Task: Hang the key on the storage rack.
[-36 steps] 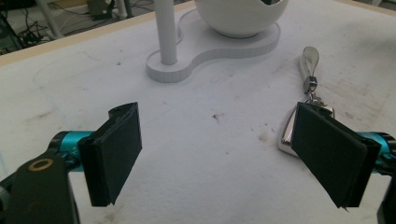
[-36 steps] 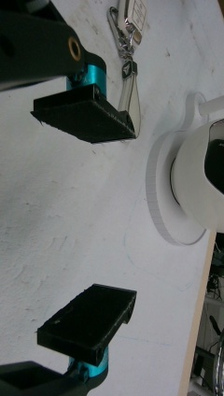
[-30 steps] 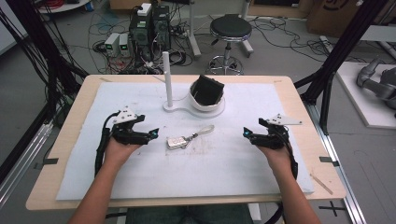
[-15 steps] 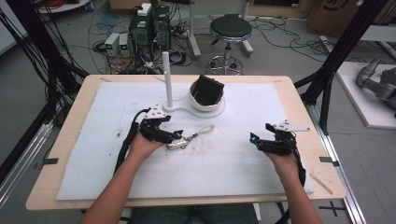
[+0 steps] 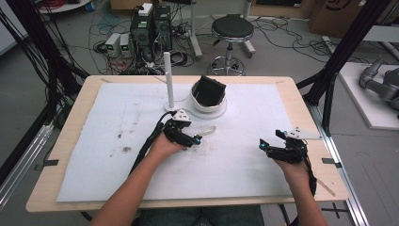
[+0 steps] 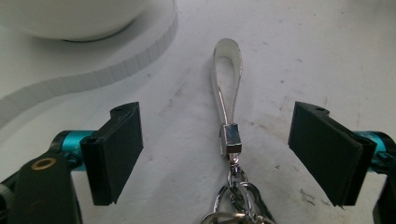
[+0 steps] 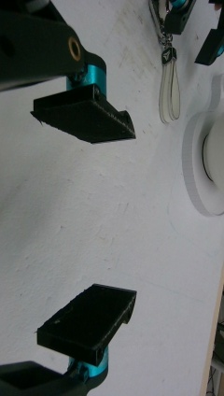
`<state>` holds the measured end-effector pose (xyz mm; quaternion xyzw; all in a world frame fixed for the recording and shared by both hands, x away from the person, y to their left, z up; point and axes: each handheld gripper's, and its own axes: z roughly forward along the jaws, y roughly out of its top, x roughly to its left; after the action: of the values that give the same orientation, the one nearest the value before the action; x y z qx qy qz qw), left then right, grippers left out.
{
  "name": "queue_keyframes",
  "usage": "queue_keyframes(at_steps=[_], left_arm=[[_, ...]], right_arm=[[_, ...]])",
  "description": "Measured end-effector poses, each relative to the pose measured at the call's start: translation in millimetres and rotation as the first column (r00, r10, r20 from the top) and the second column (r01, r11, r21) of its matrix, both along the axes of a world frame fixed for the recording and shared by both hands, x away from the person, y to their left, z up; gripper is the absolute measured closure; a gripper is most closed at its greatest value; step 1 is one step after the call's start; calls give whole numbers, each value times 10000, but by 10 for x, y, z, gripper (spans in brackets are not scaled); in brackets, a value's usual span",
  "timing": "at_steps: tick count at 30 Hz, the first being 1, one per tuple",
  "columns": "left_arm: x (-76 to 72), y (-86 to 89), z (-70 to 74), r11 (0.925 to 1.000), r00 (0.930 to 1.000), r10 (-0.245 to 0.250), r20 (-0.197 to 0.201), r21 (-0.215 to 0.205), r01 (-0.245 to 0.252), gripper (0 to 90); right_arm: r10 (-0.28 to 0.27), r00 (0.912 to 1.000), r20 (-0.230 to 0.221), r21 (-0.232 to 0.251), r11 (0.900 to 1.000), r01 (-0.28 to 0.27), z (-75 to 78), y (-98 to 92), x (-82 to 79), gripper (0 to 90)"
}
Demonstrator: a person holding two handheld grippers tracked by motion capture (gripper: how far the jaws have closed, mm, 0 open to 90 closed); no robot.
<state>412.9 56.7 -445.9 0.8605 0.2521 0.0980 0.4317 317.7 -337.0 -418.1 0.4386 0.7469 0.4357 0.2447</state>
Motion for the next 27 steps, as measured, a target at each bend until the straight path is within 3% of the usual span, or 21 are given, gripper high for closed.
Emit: queue_keyframes(at_steps=[4,9,10,14,19,21,23,27], left_arm=[[36,-36,-15,9996,9999,40,-141,271,-36,242],[49,-56,-24,9993,9997,48,-252,371,-39,392],[46,-71,-36,9982,9999,7,-173,606,4,419],[39,-72,-27,9972,10000,66,-24,739,-64,510],[12,-84,-13,9944,9989,-444,144,968,428,625],[-33,-122,1,9888,9958,-838,381,1268,784,733],[-44,-133,5,9872,9948,-910,450,1356,841,796],[-56,-136,16,9846,9929,-1064,540,1452,976,812]], right_arm=[[-54,10000,-31,20,10000,54,-4,-29,-24,200],[-62,10000,-59,-20,10000,62,-13,-48,-38,200],[-57,10000,-64,-17,10000,57,-14,-51,-41,200],[-87,9999,-82,0,10000,87,-14,-60,-52,200],[-79,9999,-75,-22,10000,79,-15,-60,-53,200],[-72,9999,-112,-11,10000,72,-17,-50,-52,200],[-30,9999,-130,-61,10000,29,-19,-45,-51,200],[13,9999,-128,-57,10000,-14,-19,-35,-50,200]])
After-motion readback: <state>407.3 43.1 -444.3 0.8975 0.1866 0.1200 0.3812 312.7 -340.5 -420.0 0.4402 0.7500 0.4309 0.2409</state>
